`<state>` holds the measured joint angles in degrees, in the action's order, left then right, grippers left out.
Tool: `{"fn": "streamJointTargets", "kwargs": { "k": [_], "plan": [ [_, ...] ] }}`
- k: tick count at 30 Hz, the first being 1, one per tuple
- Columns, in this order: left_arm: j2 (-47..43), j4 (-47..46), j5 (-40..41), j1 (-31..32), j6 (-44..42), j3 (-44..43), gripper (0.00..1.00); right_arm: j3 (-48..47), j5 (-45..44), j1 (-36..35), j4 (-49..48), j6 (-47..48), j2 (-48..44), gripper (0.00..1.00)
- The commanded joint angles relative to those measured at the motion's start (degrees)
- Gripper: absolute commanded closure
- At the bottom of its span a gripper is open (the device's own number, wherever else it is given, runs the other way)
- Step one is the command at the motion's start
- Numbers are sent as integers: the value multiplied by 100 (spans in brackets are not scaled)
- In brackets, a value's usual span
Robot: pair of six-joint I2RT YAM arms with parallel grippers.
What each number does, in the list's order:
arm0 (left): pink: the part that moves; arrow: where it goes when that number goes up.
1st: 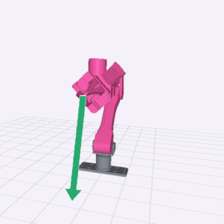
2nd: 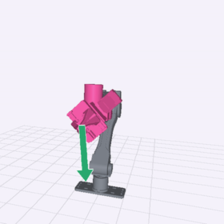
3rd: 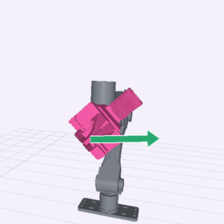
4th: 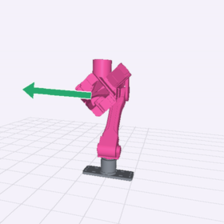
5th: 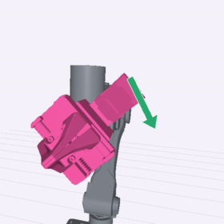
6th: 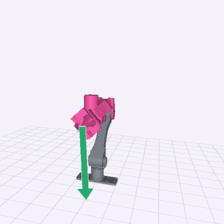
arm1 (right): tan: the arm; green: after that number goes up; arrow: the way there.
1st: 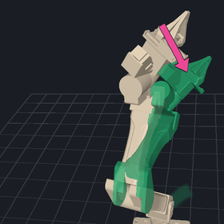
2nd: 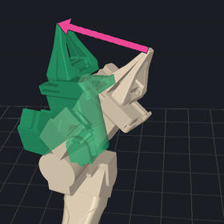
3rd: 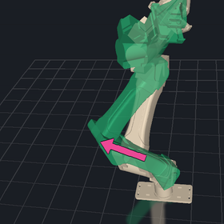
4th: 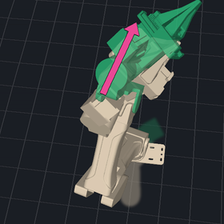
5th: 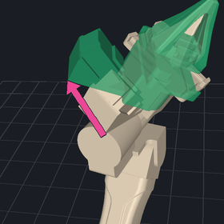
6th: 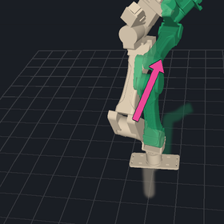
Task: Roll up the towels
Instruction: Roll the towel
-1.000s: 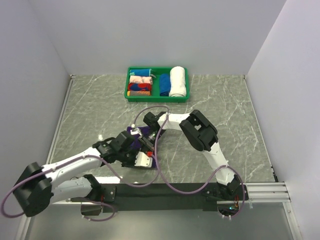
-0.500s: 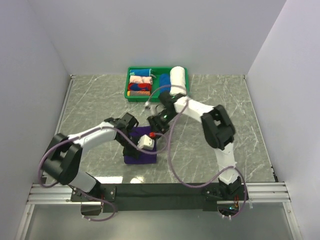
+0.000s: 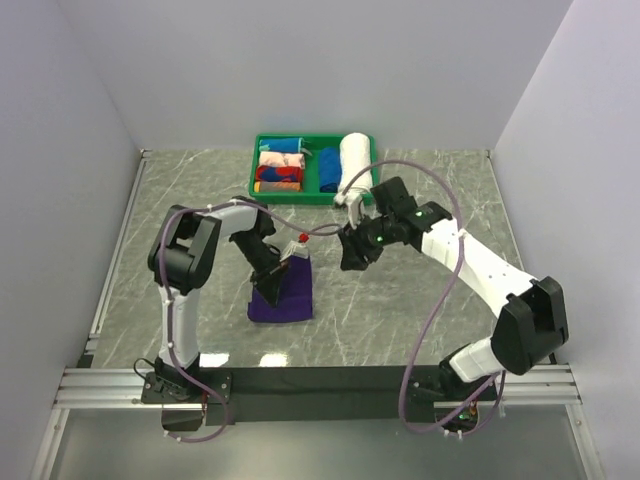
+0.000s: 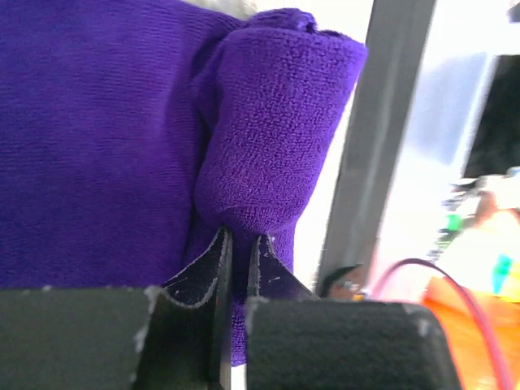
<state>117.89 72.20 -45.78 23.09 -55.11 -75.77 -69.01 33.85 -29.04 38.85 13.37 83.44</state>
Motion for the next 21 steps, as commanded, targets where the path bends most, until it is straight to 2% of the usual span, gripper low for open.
{"fn": "streamJointTargets", "kwargs": {
  "k": [1,2,4,5,9,12,15,17,21],
  "plan": [
    [751,-515,790,-77,-184,-385,92,90,-290,-496,383,814,-161,50],
    [849,-488,799,-77,-175,-473,92,-6,-404,-1037,473,869,-179,51],
    [1051,-453,807,-94,-175,-649,91,-24,-798,-1515,475,922,-214,50],
    [1096,-435,860,-103,-167,-728,91,-68,-931,-1970,457,966,-170,48],
    [1210,-462,922,-103,-158,-755,89,-191,-2082,-2771,62,1142,338,39],
    [1272,-523,887,-103,-114,-738,86,-489,-2487,-3133,-316,1238,936,34],
    [1246,-663,913,-112,-70,-607,83,-806,-3102,-3721,-597,1370,1586,33],
    [1254,-681,939,-121,-79,-545,82,-903,-3339,-3855,-913,1432,1930,32],
    [1263,-708,974,-182,-96,-483,80,-1140,-3288,-4013,-985,1511,2483,34]
  ]
}}
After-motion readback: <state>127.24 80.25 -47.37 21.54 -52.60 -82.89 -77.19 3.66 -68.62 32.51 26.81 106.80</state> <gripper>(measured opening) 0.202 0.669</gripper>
